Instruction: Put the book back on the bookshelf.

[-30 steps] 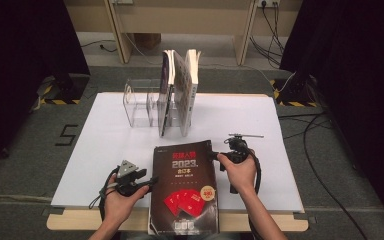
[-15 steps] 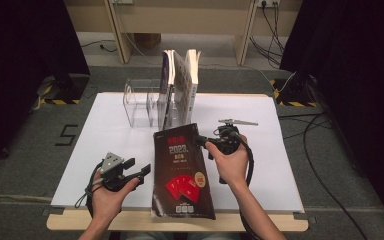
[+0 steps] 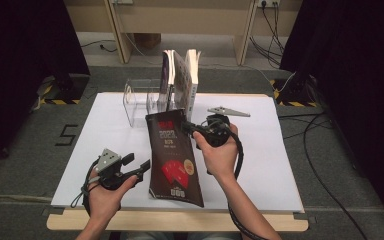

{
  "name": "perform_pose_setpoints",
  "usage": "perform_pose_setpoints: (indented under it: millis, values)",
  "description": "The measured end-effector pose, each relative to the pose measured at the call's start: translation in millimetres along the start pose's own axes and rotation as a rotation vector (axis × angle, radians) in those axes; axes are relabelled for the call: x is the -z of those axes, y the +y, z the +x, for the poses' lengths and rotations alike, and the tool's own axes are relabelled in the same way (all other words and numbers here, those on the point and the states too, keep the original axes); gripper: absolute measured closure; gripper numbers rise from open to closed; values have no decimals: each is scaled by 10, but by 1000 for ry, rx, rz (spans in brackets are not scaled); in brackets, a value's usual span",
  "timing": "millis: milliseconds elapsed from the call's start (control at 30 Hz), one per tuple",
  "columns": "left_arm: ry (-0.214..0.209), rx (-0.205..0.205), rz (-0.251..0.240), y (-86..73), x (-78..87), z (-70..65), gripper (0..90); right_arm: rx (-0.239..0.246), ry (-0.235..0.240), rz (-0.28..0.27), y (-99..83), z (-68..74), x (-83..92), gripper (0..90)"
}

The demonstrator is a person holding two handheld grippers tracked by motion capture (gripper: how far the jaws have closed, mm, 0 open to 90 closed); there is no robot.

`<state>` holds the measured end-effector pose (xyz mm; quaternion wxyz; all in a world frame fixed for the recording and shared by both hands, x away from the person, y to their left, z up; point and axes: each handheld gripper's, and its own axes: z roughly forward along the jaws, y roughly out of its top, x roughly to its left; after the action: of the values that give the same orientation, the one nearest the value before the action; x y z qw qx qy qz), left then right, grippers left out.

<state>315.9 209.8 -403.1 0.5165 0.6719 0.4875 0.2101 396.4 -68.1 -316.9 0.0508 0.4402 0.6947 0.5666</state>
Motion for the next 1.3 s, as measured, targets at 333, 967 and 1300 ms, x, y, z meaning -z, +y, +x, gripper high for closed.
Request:
perform_pose_setpoints:
  millis: [333,967,1300]
  values:
    - [-13,-13,-27,165,-18,-87,303,58,-4,-63,159,186,-128,881]
    - [-57,-76,-62,506,-191,-554,293,93,-22,-110,256,326,-314,881]
    - [-27,-102,-54,630,-314,-681,280,103,-47,-100,242,315,-352,880]
